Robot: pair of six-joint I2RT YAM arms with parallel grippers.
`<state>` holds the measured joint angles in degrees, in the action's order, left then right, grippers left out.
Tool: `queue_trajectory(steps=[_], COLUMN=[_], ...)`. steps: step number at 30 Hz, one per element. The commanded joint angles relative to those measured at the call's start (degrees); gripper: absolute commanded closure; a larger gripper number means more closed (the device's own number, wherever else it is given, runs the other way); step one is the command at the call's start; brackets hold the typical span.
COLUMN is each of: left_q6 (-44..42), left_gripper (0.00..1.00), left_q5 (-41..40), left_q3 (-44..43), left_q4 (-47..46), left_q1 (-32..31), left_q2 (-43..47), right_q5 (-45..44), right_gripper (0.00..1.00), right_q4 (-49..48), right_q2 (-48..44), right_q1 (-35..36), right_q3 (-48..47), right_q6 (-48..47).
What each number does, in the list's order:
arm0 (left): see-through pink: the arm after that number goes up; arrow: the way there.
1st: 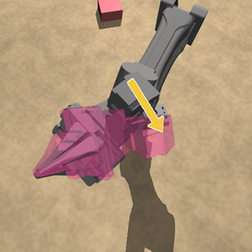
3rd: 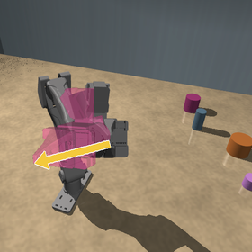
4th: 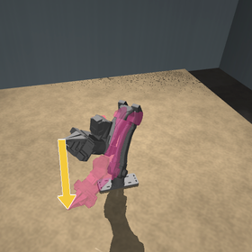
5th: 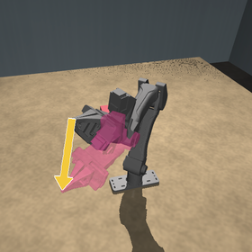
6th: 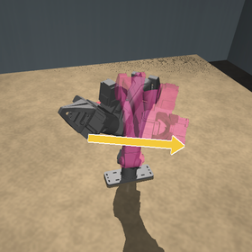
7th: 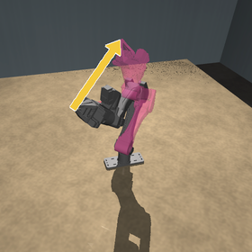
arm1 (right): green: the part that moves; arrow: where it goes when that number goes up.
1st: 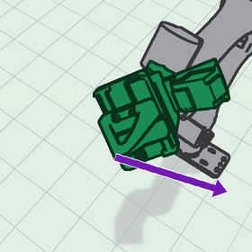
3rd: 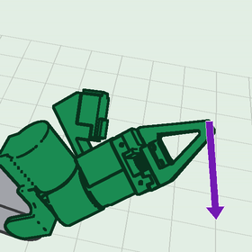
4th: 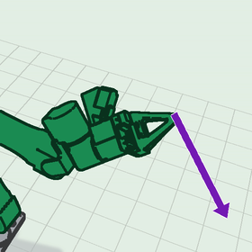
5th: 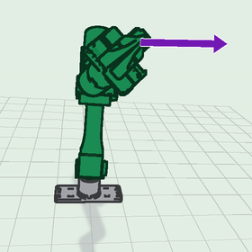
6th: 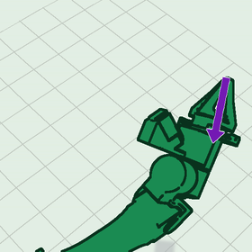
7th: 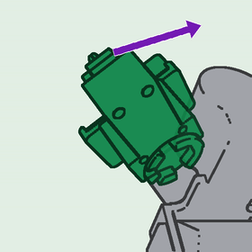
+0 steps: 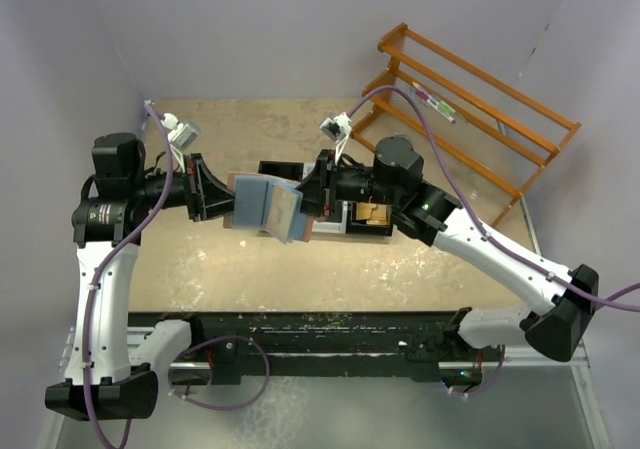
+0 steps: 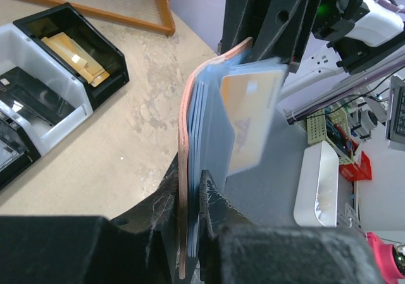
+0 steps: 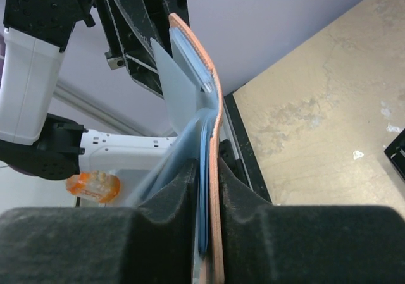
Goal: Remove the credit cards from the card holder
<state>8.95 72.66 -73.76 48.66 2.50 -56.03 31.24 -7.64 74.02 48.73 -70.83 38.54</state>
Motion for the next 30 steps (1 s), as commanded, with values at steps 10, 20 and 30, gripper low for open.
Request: queue_trajectory(steps=[10, 20, 30], left_q6=[12.76, 19.07, 22.12], left_gripper=[1.00, 1.00, 1.00], left_q5=[9.03, 11.37, 12.32], left_q3=[-1.92, -1.91, -1.96], left_q4=[-12.13, -17.83, -20.90], left_q1=[0.31, 0.32, 0.31], left_q2=[1.27, 1.72, 1.92], right_q5=[5.58, 8.13, 13.22], right_gripper=[0.49, 0.68, 0.73], right_q4=[-2.47, -6.86, -10.94], right_q2=[-8.60, -10.56, -10.72], right_q1=[-0.91, -1.09, -1.09], right_q3=[2.92, 4.32, 4.34], right_q6=[-0.83, 1.03, 2.33])
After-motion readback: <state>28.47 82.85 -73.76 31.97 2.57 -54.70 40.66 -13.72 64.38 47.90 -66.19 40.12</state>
